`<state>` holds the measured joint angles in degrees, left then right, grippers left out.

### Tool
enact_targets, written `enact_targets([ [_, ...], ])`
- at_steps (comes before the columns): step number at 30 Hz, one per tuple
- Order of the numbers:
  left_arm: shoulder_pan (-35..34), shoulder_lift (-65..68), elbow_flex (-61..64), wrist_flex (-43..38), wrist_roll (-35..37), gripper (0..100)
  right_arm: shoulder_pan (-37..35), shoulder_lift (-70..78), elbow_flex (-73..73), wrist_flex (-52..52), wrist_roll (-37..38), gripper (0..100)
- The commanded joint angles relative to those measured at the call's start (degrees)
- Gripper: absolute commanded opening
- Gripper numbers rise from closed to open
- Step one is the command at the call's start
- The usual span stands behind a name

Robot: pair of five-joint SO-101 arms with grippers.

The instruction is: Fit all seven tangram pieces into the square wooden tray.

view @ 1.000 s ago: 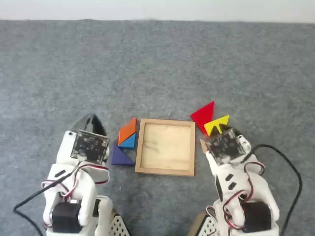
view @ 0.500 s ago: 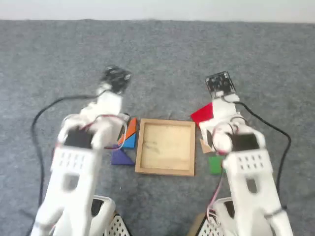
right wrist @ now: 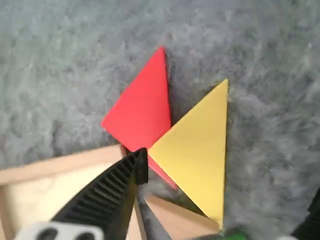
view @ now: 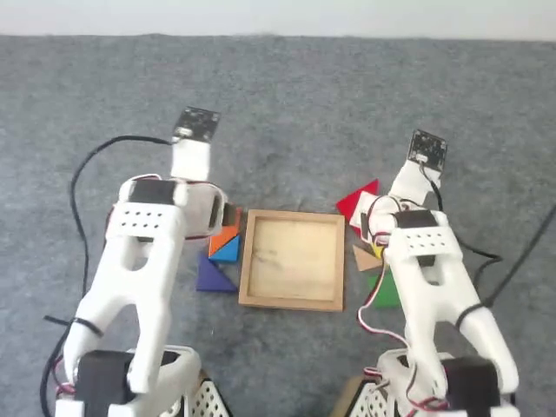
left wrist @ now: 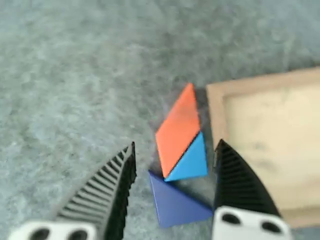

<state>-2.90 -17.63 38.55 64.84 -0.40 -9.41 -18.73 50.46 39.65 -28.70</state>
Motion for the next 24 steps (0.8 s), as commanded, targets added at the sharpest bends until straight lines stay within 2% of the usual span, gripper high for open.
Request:
enact_targets([
  [1, -0.5, 0.1, -0.9, -2.0, 1.7, 24, 0.4, 0.8, -1.6, -2.0, -3.3, 49.0],
  [6, -1.6, -0.4, 7.1, -2.6, -3.7, 24, -0.1, 1.1, -1.6, -1.5, -3.3, 49.2],
  [10, -6.3, -5.2, 15.4, -12.0, -6.9, 23, -1.0, 1.7, -1.5, -1.5, -3.2, 49.3],
  [12, -8.4, -10.8, 18.7, -14.7, -7.0, 23, -2.7, 1.7, -1.2, -1.2, -2.5, 49.3],
  [17, -10.3, -25.9, 26.4, -15.1, -6.9, 23, -6.5, 1.9, -1.1, 0.8, -1.2, 49.3],
  [24, -10.3, -46.4, 41.9, -15.2, -8.7, 23, -4.1, 3.7, -1.5, 0.2, -1.3, 49.3],
])
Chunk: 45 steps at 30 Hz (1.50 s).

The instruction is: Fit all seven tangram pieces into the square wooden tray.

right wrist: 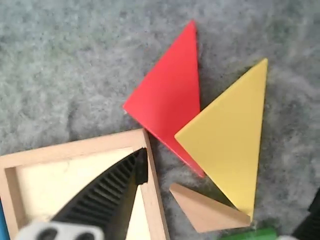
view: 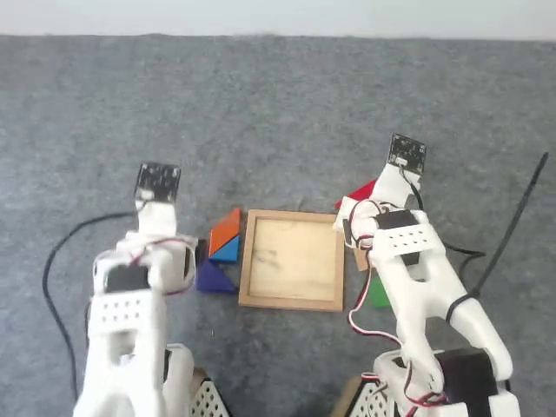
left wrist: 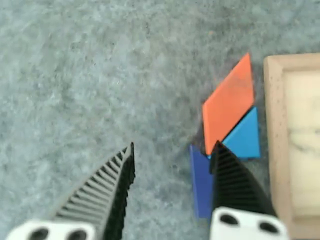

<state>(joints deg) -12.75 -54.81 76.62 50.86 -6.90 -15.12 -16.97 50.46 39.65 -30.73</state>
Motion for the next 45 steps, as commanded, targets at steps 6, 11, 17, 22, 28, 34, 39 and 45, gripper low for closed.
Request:
enact_targets([
  [6, -0.4, -28.2, 15.5, 0.6, -9.0, 23, 2.3, 11.0, -8.2, 1.7, -2.4, 49.3],
  [11, -2.5, -45.2, 17.5, 12.7, -10.5, 23, 4.0, 16.7, -14.9, 6.6, -3.3, 49.3],
  [17, -4.0, -48.0, 19.8, 12.8, -10.6, 23, 6.3, 18.2, -19.3, 8.9, -3.3, 49.3],
  [22, -3.9, -47.8, 19.9, 12.2, -10.5, 23, 6.2, 18.2, -19.5, 8.4, -3.2, 49.3],
  [28, -3.9, -47.8, 19.9, 16.4, -10.5, 23, 6.7, 18.9, -20.0, 8.6, -3.2, 49.1],
  [34, -3.5, -47.9, 19.8, 16.5, -10.6, 23, 10.5, 18.8, -20.0, 8.9, 0.8, 48.9],
  [39, -4.0, -47.8, 19.9, 18.7, -10.4, 23, 12.1, 18.2, -20.1, 13.5, 7.8, 48.9],
  [45, -5.5, -47.8, 19.9, 21.2, -10.5, 22, 11.8, 18.2, -21.4, 15.3, 11.5, 48.9],
])
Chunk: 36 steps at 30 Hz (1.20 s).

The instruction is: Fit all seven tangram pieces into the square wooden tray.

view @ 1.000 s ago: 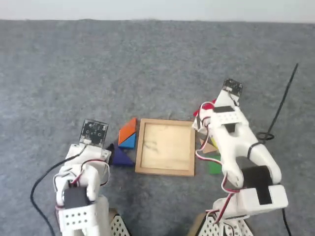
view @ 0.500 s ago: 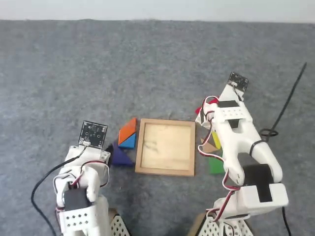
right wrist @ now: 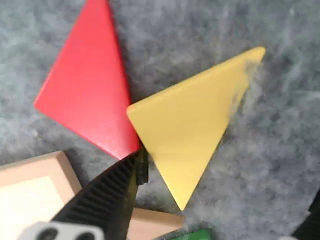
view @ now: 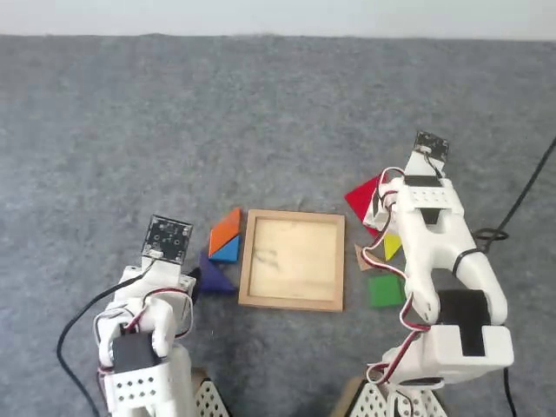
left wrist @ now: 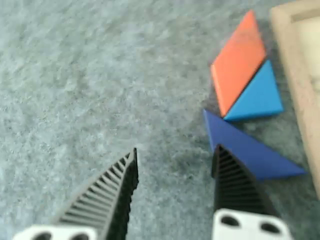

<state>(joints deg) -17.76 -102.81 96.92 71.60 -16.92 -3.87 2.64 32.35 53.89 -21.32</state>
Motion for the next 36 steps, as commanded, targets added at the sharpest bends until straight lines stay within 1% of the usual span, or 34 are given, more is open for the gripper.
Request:
enact_targets([
  [1, -0.4, 0.2, -0.4, 0.4, -0.4, 22, 0.6, -1.5, -3.3, 1.1, 2.1, 48.9],
  [8, -0.4, 0.2, -0.4, 0.4, -0.4, 23, 0.6, -1.5, -3.3, 1.2, 3.3, 48.9],
  [10, -0.1, 0.4, -0.4, 0.4, -0.5, 23, 0.7, -1.5, -3.3, 1.2, 4.1, 47.0],
  [13, -0.4, 0.2, -0.4, 0.4, -0.5, 23, 0.9, -1.5, -3.3, 0.9, 6.7, 37.9],
  [17, -0.4, 0.2, -0.4, 0.4, -0.5, 23, 0.9, -1.5, -3.4, 0.7, 13.1, 23.3],
  [19, -0.4, 0.2, -0.4, 0.4, -0.5, 23, 1.0, -1.5, -4.6, 1.1, 16.1, 18.8],
  [22, -0.4, 0.2, -0.4, 0.4, -0.5, 23, 2.2, -1.5, -5.0, 1.5, 18.5, 18.4],
  [27, -0.4, 0.2, -0.4, 0.4, -0.5, 23, 5.4, -1.5, -9.1, 7.2, 18.5, 18.4],
  [36, -0.4, 0.2, -0.4, 0.4, -0.5, 23, 5.6, -1.5, -9.6, 7.6, 18.5, 18.4],
])
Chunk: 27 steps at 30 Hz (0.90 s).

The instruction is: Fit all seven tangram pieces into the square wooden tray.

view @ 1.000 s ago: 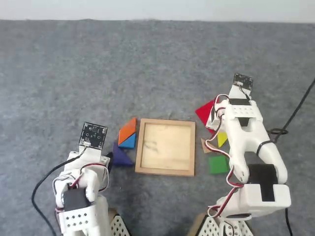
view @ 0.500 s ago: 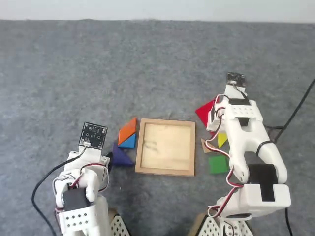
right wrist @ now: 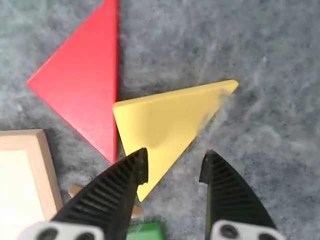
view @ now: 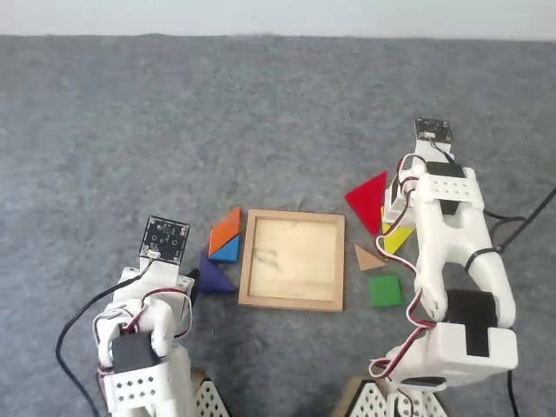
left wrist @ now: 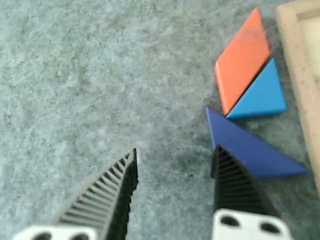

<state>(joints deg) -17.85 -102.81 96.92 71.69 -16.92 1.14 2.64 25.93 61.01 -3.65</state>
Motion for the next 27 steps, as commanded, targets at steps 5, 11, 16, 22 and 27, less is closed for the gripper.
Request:
enact_targets([
  [5, -0.3, 0.2, -0.4, 0.4, -0.5, 23, 0.6, -1.4, -3.2, 0.5, 0.8, 18.4],
  [11, -0.3, 0.2, -0.4, 0.4, -0.5, 23, 0.5, -1.0, -3.3, 0.4, 0.8, 18.4],
  [16, -0.3, 0.2, -0.4, 0.4, -0.5, 23, 0.5, -1.0, -3.3, 0.4, 0.8, 18.4],
  [22, -0.3, 0.2, -0.4, 0.4, -0.5, 23, 0.5, -1.0, -3.3, 0.4, 1.0, 18.4],
  [27, -0.3, 0.2, -0.4, 0.4, -0.5, 23, 0.5, -0.9, -3.2, 0.4, 1.0, 18.4],
])
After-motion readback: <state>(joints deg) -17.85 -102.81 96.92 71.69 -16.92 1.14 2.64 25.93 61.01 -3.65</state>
